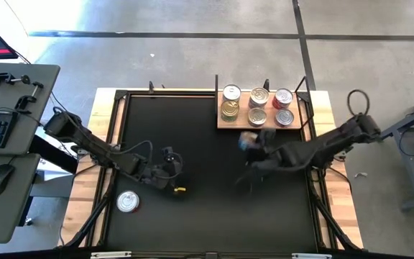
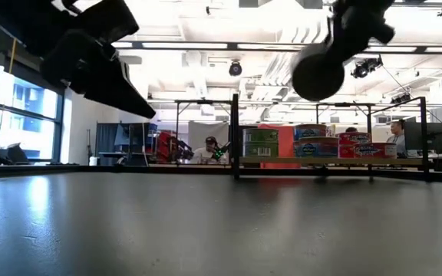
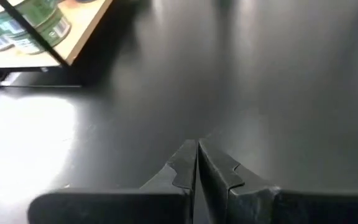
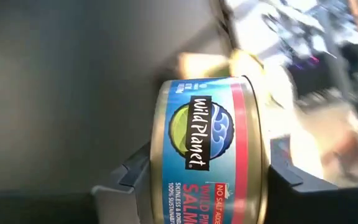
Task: Stack canned seafood by type on shelf
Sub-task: Stack the blue-pink tuna can on top of the other blue-pink tuna can on the shelf
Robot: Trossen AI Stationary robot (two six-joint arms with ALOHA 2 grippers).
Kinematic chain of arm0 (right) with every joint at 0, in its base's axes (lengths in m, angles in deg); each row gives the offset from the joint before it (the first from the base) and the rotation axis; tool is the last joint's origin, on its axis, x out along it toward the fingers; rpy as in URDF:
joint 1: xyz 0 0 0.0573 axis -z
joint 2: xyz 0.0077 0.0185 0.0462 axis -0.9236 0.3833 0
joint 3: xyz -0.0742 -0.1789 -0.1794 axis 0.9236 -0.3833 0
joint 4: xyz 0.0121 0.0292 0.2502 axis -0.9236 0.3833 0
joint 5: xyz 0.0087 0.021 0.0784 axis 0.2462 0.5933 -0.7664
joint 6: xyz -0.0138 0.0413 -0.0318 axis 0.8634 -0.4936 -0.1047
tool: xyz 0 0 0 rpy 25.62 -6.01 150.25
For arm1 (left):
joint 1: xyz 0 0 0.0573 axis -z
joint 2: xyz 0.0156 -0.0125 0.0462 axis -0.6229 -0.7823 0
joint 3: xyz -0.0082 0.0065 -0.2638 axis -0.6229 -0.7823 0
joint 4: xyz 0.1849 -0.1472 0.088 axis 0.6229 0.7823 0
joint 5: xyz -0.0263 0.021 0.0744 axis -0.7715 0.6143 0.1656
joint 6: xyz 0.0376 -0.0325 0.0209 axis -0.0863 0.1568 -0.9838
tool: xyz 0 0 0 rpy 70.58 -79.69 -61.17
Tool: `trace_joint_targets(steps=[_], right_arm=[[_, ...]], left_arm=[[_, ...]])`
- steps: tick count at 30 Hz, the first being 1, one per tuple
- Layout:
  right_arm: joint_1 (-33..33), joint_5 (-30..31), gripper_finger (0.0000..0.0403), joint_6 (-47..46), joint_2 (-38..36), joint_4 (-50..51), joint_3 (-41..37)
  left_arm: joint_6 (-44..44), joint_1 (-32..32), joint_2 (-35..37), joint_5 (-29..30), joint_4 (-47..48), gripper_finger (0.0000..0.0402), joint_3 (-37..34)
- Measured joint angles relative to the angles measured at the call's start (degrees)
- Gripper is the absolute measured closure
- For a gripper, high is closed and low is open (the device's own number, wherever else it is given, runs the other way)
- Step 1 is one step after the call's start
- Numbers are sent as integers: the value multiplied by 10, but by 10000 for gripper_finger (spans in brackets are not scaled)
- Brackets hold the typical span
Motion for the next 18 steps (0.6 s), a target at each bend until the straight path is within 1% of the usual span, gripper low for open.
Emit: trace_joint_targets(steps=[2, 4, 6, 8, 10, 12, 14, 18], right_arm=[[34, 20, 235, 11, -31, 14, -26], [77, 40, 235, 42, -58, 4, -55], [125, 41, 235, 90, -74, -28, -88], [167, 37, 235, 147, -78, -88, -126], [203, 30, 235, 209, -77, -149, -162], [232, 41, 235, 254, -74, -207, -188], [254, 55, 235, 281, -72, -249, -209], [287, 54, 235, 326, -72, -301, -237]], left_arm=[[-2, 4, -2, 0, -39, 392, -16], [-12, 6, -4, 0, -81, 392, -28], [-25, 6, -4, 1, -112, 392, -42], [-29, 6, -5, 1, -133, 392, -52], [-29, 6, -5, 2, -136, 392, -54], [-29, 6, -5, 2, -135, 392, -54], [-29, 6, -5, 2, -135, 392, -54], [-30, 5, -5, 2, -134, 392, -54]])
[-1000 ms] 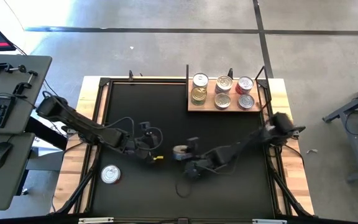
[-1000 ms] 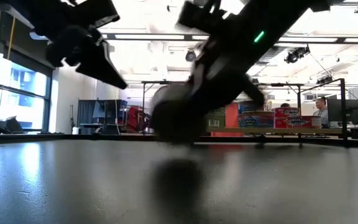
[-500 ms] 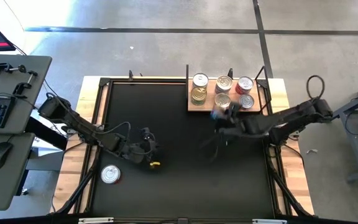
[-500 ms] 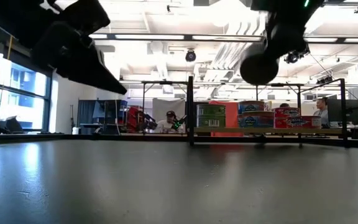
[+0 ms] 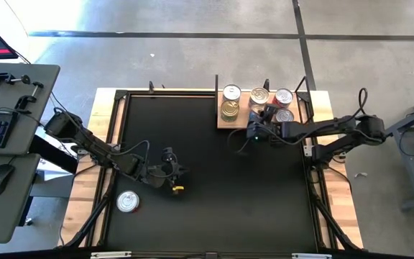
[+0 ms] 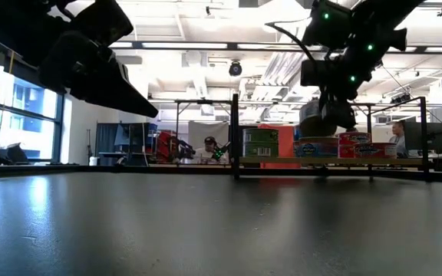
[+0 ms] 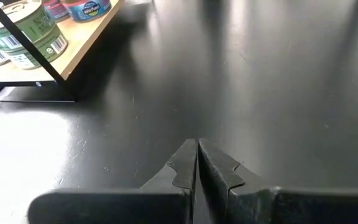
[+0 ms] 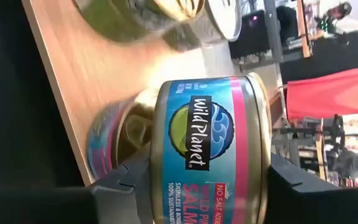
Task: Stack canned seafood by type on shelf
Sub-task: Stack the blue-pink tuna can on top of the other blue-pink tuna can on the shelf, then stack the red tuna can on top of the other red tuna can on the shelf
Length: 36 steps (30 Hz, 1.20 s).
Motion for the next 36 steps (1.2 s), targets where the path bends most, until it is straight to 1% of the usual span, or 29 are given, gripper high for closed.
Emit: trace_joint_targets(steps=[4, 5, 10, 13, 20, 25, 29, 32, 36], right_arm=[[12, -1, 235, -9, 0, 2, -6], [12, 0, 227, -14, 0, 3, -5], [11, -4, 132, -23, -1, 1, 1], [11, -25, 104, -23, -1, 9, 6], [11, -94, 96, -31, -1, 47, 38], [11, -100, 95, -50, -1, 68, 57], [-10, -106, 95, -91, -1, 75, 91], [-40, -138, 94, -131, -1, 47, 112], [-97, -217, 94, -185, -1, -57, 109]], left_arm=[[0, -2, 0, 0, 1, 392, 0], [0, -2, 0, 0, 1, 392, 0], [0, -2, 0, 1, 1, 392, 0], [0, -1, 0, 2, 1, 392, 0], [0, -1, 0, 2, 2, 392, 0], [0, -1, 0, 2, 2, 392, 0], [0, -1, 0, 2, 3, 392, 0], [1, -1, 0, 2, 5, 392, 0], [0, 8, 0, -3, 13, 393, 6]])
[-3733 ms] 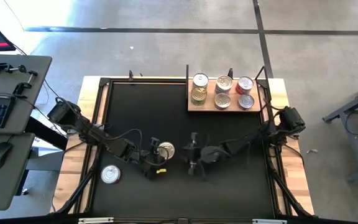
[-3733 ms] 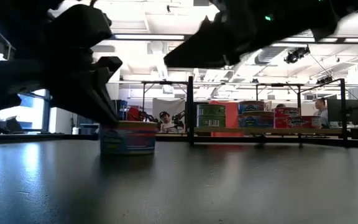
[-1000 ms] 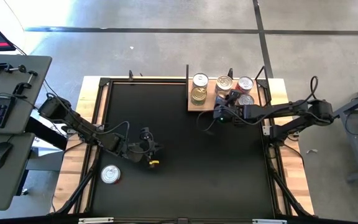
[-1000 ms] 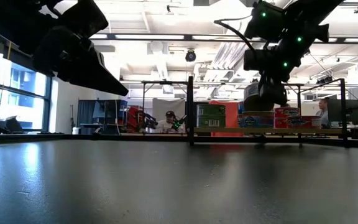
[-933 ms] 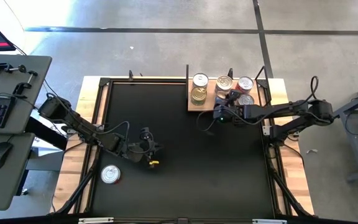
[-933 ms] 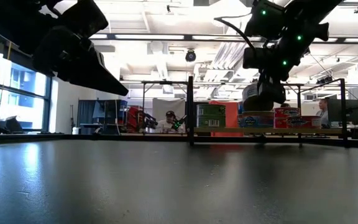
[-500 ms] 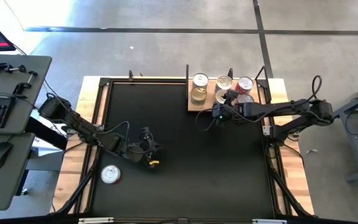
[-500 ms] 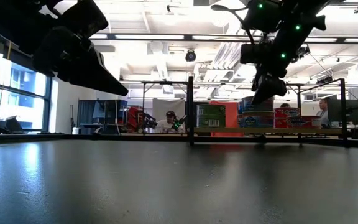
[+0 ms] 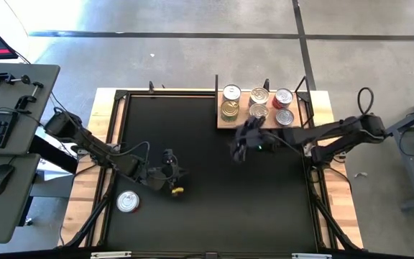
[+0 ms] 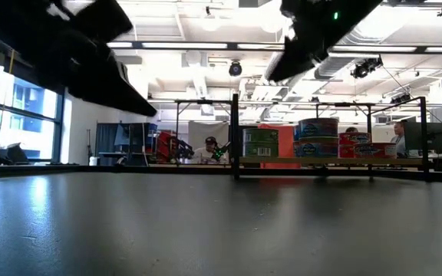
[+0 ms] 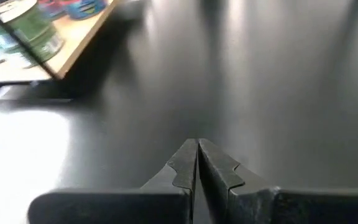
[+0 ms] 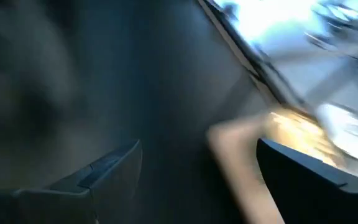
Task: Stack canned seafood by type on shelf
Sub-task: Stack the red tuna can on top of the other red tuna can on the shelf
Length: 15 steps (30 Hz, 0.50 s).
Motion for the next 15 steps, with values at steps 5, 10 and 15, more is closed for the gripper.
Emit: trace_joint_targets(steps=[5, 10, 15], right_arm=[[-83, -45, 94, -39, 1, -176, -66], [-154, -34, 94, -54, 21, -325, -132], [-201, 2, 94, -61, 83, -411, -159]], left_arm=[[27, 49, 18, -29, 176, 400, 79], [184, 97, 18, -111, 469, 401, 173], [420, 158, 18, -225, 684, 401, 208]])
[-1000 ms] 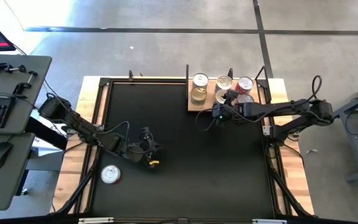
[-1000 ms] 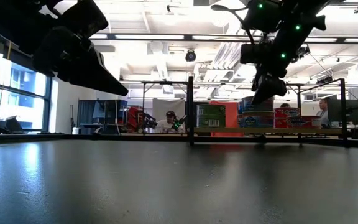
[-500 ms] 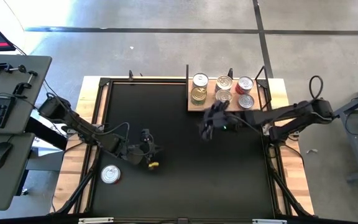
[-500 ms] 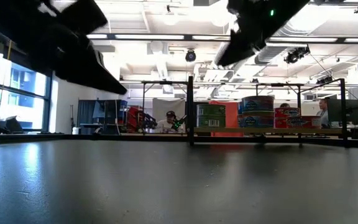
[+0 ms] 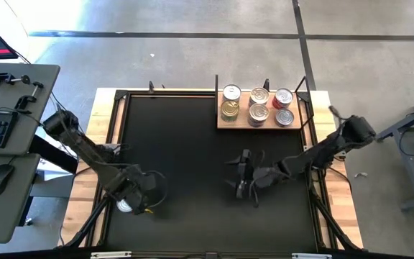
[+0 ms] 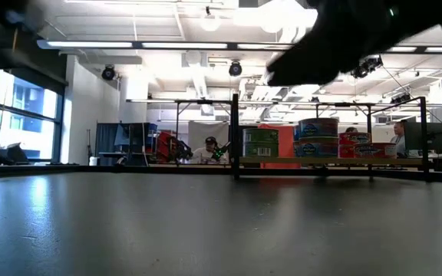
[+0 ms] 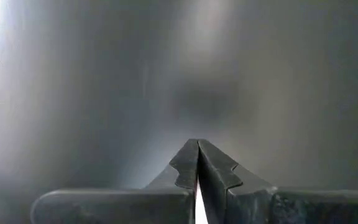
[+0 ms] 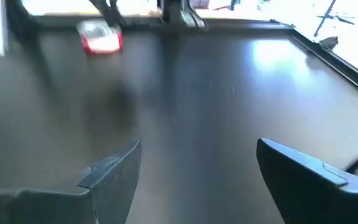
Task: Stack canned seafood by type on shelf
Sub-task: Stack the red tuna can on top of the other red tuna can on the shelf
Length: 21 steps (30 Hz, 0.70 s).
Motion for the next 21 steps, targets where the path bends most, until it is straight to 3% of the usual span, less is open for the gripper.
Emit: trace_joint_targets(steps=[3, 6, 11, 14, 16, 19, 21], right_arm=[[-15, 45, 94, -7, 44, -15, 3], [-21, 83, 94, -5, 83, -62, 4], [-22, 84, 94, -4, 114, -93, 5], [-22, 84, 94, -6, 116, -94, 5], [-22, 84, 94, -6, 117, -99, 5], [-22, 87, 94, -7, 116, -100, 5], [-22, 87, 94, -9, 116, -106, 5]], left_arm=[[174, 31, 0, -108, 64, 401, -9], [272, 55, 0, -172, 51, 401, -38], [306, 70, 1, -178, -53, 401, -99], [262, 52, -1, -108, -147, 401, -115], [198, 32, -5, 18, -200, 401, -113], [51, 1, -7, 174, -313, 401, -118], [-65, -21, -4, 209, -402, 401, -113]])
